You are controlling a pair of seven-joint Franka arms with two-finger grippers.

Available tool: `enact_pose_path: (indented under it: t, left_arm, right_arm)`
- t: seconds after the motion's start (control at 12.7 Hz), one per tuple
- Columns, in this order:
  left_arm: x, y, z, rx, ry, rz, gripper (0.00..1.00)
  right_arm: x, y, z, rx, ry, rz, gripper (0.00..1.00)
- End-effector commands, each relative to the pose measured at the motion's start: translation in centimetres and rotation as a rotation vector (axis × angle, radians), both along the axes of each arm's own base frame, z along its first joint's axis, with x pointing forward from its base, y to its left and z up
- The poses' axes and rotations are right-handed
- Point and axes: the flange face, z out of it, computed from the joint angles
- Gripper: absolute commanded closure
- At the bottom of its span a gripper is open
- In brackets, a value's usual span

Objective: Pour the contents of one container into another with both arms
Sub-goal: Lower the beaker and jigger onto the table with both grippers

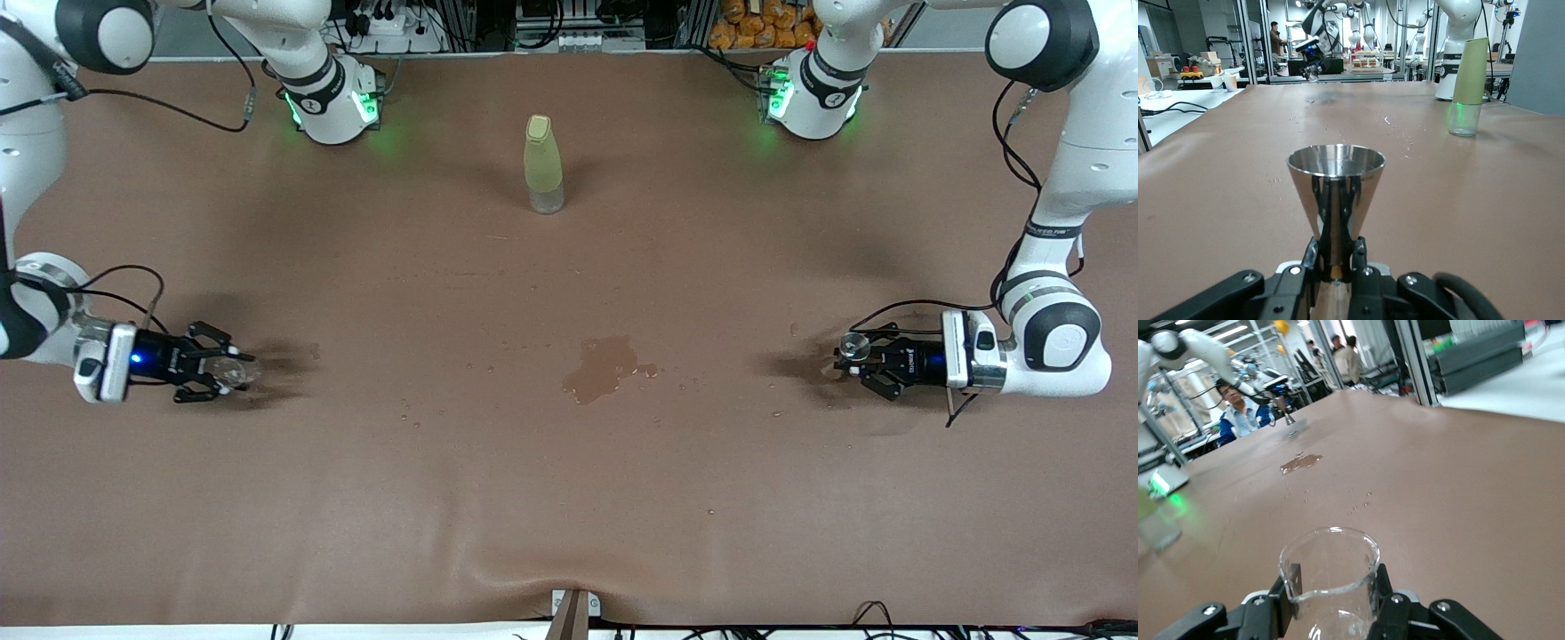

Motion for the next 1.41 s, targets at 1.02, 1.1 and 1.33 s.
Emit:
enact_pose_path:
  t: [1.02,1.1,1.33]
  left_arm:
    - [-1.7,0.5,-5.1,-0.057,0.009,-0.009,0.60]
    - [-1.7,0.5,-4.9,-0.055,0.008,-0.010,0.58]
    - [-1.1,1.8,-3.8,-0.010,-0.020,-0.037,0.53]
  right_arm:
    - [0.1,-2.8,-6.7,0.048,-0.174,0.092,0.01]
    - [0.4,-3.1,-6.0,0.038,-0.176,0.096,0.00]
    - [1.5,-5.6,-1.5,-0.048,-0.054,0.101,0.00]
